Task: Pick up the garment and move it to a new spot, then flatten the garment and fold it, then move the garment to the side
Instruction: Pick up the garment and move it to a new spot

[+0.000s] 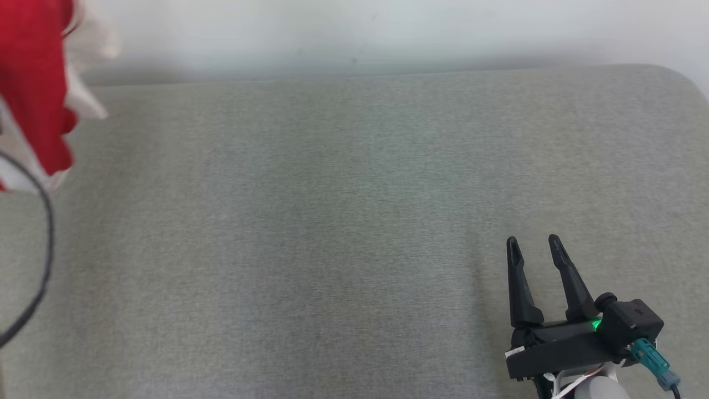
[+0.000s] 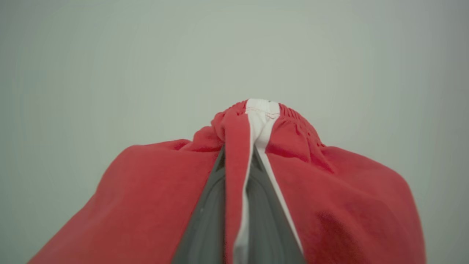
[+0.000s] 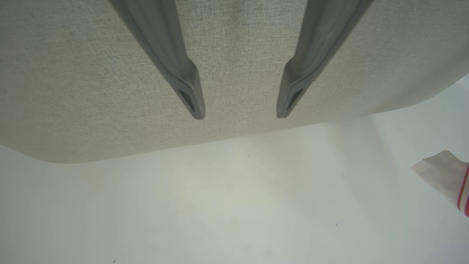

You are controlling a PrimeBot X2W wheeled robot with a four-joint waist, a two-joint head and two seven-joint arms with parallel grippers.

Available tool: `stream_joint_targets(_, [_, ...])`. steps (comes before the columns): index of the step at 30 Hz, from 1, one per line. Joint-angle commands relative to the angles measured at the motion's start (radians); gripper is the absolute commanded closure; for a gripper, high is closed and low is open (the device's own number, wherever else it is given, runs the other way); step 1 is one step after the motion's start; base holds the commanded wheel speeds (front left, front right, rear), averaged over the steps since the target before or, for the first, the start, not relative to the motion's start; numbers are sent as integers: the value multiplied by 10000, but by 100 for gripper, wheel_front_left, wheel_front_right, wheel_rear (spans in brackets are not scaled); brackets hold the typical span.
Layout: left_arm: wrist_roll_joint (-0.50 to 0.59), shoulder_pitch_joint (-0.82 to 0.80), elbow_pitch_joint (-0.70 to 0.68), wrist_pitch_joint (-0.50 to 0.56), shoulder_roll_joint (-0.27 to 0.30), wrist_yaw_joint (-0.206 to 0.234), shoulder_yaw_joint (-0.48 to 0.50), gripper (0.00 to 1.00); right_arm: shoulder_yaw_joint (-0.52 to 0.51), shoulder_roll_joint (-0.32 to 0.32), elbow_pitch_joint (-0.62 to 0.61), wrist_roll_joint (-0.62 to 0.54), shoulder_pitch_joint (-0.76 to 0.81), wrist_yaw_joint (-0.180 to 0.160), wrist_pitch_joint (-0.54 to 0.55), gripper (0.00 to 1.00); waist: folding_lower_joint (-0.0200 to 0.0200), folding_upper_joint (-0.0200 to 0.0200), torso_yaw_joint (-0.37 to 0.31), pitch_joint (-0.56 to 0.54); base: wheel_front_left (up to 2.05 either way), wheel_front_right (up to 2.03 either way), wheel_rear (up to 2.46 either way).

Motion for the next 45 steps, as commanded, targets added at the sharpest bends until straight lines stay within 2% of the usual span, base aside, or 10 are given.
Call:
stream_joint_targets(1, [7, -207, -210, 70, -96, 59, -45, 100, 22, 2, 7, 46, 137, 33, 5, 0, 1, 1, -194, -80, 0, 0, 0])
stream_joint_targets(8, [-69, -414, -1910, 920, -1092, 142, -1175, 100, 92, 3, 29, 287, 117, 33, 5, 0, 1, 1, -790, -36, 0, 0, 0])
stream_joint_targets(9, [-221, -403, -2171, 1144, -1658, 99, -1763, 100, 93, 0, 51, 392, 128, 33, 4, 0, 1, 1, -1029, 0, 0, 0, 0])
stream_joint_targets(19, [-292, 405, -1470, 1100, -2840, -67, -3678, 100, 106, 6, 105, 448, 40, 34, 5, 0, 1, 1, -1648, 164, 0, 0, 0])
stream_joint_targets(31, [-541, 2328, 1670, 299, -3067, -123, -4785, 100, 210, 3, 285, 324, -72, 34, 5, 0, 1, 1, -1663, 360, 0, 0, 0])
stream_joint_targets(39, [-693, 2313, 3459, -359, -3173, -164, -5395, 100, 216, 5, 338, 244, -188, 34, 5, 0, 1, 1, -1409, 318, 0, 0, 0])
stream_joint_targets(41, [-702, 2122, 3605, -587, -3201, -166, -5481, 15, 206, 2, 334, 213, -158, 34, 5, 0, 1, 1, -1326, 249, 0, 0, 0])
stream_joint_targets(42, [-702, 2122, 3605, -587, -3201, -166, -5481, 15, 206, 2, 334, 213, -158, 34, 5, 0, 1, 1, -1326, 249, 0, 0, 0])
stream_joint_targets(43, [-656, 2033, 3640, -708, -3203, -168, -5538, 0, 211, 2, 334, 201, -124, 34, 5, 0, 1, 1, -1293, 214, 0, 0, 0])
stream_joint_targets(45, [-491, 1889, 3621, -927, -3183, -171, -5687, 0, 217, 2, 343, 193, -66, 34, 5, 0, 1, 1, -1236, 145, 0, 0, 0])
